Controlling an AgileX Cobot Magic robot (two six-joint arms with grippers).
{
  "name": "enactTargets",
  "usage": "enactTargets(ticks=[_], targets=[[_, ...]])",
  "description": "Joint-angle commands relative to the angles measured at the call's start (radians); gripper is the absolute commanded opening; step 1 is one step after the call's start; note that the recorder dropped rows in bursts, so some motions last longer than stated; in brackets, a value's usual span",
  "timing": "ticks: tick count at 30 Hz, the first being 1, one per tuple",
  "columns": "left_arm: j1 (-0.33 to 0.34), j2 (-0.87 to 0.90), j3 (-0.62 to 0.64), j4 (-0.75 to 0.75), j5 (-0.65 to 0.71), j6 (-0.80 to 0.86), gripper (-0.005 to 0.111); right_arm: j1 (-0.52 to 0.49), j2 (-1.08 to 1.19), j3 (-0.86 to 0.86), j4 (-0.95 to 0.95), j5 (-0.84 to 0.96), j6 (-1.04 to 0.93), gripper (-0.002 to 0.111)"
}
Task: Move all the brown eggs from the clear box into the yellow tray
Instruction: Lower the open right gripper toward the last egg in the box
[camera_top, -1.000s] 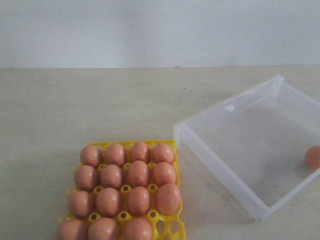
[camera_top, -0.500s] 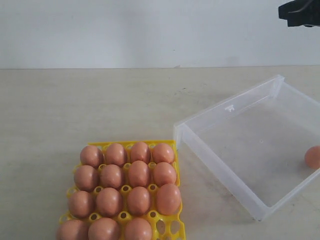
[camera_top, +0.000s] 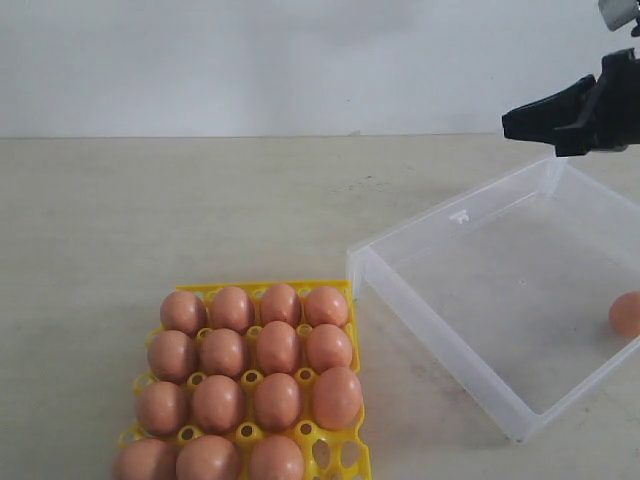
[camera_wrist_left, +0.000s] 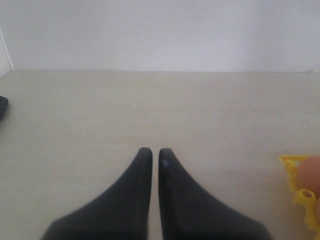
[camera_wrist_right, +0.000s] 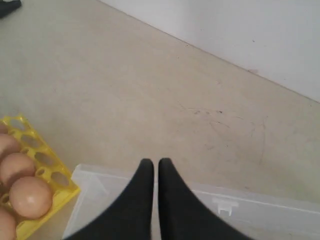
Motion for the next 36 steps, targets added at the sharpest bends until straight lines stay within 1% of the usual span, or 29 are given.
enactTargets(ticks=[1, 5, 7, 10, 12, 14, 16, 18, 21, 24, 28, 31, 32, 33, 34, 35, 36], targets=[[0.003, -0.002, -0.001, -0.005, -0.004, 0.007, 0.004, 0.021, -0.002, 0.004, 0.095, -0.033, 0.107, 0.0], [0.003, -0.002, -0.001, -0.005, -0.004, 0.007, 0.004, 0.028, -0.002, 0.004, 0.154, -0.132, 0.34, 0.0], [0.003, -0.002, -0.001, -0.005, -0.004, 0.007, 0.004, 0.028, -0.002, 0.005, 0.176, -0.173, 0.499, 0.0], [0.003, -0.002, -0.001, -0.005, -0.004, 0.007, 0.004, 0.028, -0.002, 0.005, 0.108, -0.181, 0.686, 0.0], [0.003, -0.002, -0.001, -0.005, -0.004, 0.007, 0.004, 0.028, -0.002, 0.005, 0.003, -0.173, 0.742, 0.0], [0.003, -0.002, -0.001, -0.005, -0.004, 0.007, 0.004, 0.025, -0.002, 0.019, 0.003, -0.157, 0.751, 0.0], [0.003, -0.002, -0.001, -0.005, -0.004, 0.007, 0.004, 0.025, -0.002, 0.047, 0.003, -0.137, 0.662, 0.0], [0.003, -0.002, -0.001, -0.005, -0.004, 0.007, 0.004, 0.025, -0.002, 0.07, 0.003, -0.085, 0.481, 0.0], [0.003, -0.002, -0.001, -0.005, -0.004, 0.007, 0.004, 0.027, -0.002, 0.096, 0.003, 0.032, 0.35, 0.0], [0.003, -0.002, -0.001, -0.005, -0.004, 0.007, 0.004, 0.027, -0.002, 0.108, 0.003, 0.135, 0.269, 0.0], [0.003, -0.002, -0.001, -0.005, -0.004, 0.007, 0.004, 0.027, -0.002, 0.111, 0.003, 0.142, 0.247, 0.0], [0.003, -0.002, -0.001, -0.005, -0.004, 0.007, 0.004, 0.027, -0.002, 0.111, 0.043, 0.047, 0.212, 0.0], [0.003, -0.002, -0.001, -0.005, -0.004, 0.007, 0.004, 0.027, -0.002, 0.111, 0.101, -0.007, 0.146, 0.0], [0.003, -0.002, -0.001, -0.005, -0.004, 0.007, 0.004, 0.027, -0.002, 0.111, 0.136, -0.01, 0.137, 0.0], [0.003, -0.002, -0.001, -0.005, -0.004, 0.007, 0.004, 0.027, -0.002, 0.111, 0.25, -0.01, 0.061, 0.0], [0.003, -0.002, -0.001, -0.005, -0.004, 0.007, 0.004, 0.027, -0.002, 0.111, 0.326, -0.01, -0.051, 0.0], [0.003, -0.002, -0.001, -0.005, -0.004, 0.007, 0.004, 0.027, -0.002, 0.111, 0.488, -0.01, -0.35, 0.0]])
